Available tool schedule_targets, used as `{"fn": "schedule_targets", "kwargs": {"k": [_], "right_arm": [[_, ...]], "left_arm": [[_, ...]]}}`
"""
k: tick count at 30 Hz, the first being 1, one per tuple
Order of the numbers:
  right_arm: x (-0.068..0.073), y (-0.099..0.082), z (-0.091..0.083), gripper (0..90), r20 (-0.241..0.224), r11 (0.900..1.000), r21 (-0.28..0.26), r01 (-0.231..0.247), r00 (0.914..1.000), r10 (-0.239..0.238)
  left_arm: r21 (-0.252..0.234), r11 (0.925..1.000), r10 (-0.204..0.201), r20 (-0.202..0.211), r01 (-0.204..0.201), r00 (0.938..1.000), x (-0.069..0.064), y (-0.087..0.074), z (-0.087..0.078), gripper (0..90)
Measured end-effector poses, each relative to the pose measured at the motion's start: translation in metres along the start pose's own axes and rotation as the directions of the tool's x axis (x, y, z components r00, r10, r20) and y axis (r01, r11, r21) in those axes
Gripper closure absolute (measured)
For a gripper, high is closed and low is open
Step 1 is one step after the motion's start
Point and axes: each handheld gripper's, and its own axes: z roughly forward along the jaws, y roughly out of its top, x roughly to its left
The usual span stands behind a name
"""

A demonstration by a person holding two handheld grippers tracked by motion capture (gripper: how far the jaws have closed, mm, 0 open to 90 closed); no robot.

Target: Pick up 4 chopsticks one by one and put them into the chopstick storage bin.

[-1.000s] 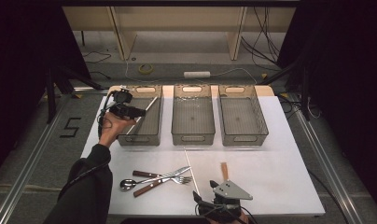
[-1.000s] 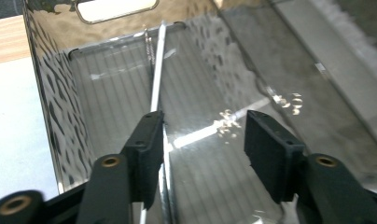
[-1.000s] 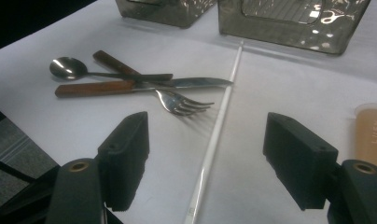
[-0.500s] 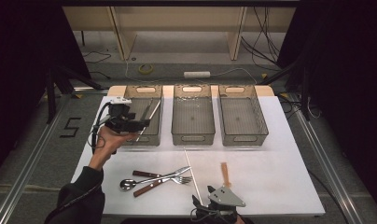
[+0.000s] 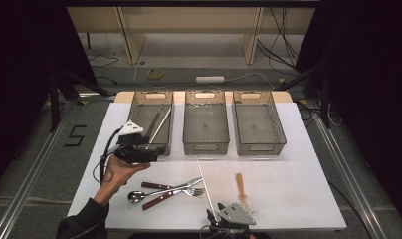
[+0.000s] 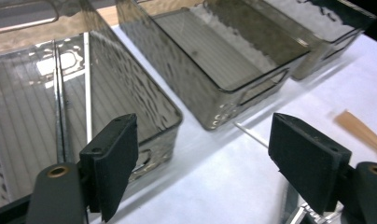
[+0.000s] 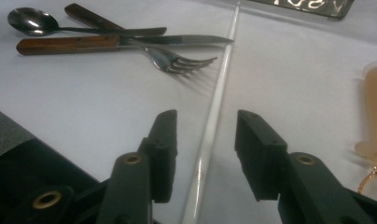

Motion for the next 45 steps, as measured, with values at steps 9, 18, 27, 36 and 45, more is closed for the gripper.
{"fn": "schedule_targets", "kwargs": {"k": [9,18,27,36,45], "right_arm": [[0.000,-0.003,0.003,67.0,-0.004,0.9995,0.032,0.004,1.0000,-0.004],[0.000,-0.006,0.006,72.7,-0.004,0.9987,0.050,0.001,1.0000,-0.001],[0.002,-0.008,0.008,75.8,0.018,0.9984,0.055,0.015,0.9997,-0.016],[0.005,-0.008,0.008,83.5,0.050,0.9985,0.053,-0.008,0.9988,0.006],[-0.007,-0.006,0.006,84.0,0.091,0.9965,0.057,-0.061,0.9943,0.056]], "left_arm": [[-0.005,0.9996,0.027,0.024,-0.026,0.9993,-0.012,-0.005,-0.002,22.2],[0.004,0.9990,0.045,0.048,-0.045,0.9978,-0.022,-0.012,-0.002,21.1],[0.006,0.9989,0.046,0.046,-0.046,0.9979,-0.022,-0.015,-0.003,20.9],[0.015,0.9976,0.066,0.055,-0.067,0.9963,-0.028,-0.016,-0.002,20.9],[0.025,0.9968,0.074,0.068,-0.076,0.9950,-0.031,-0.017,0.000,20.9]]}}
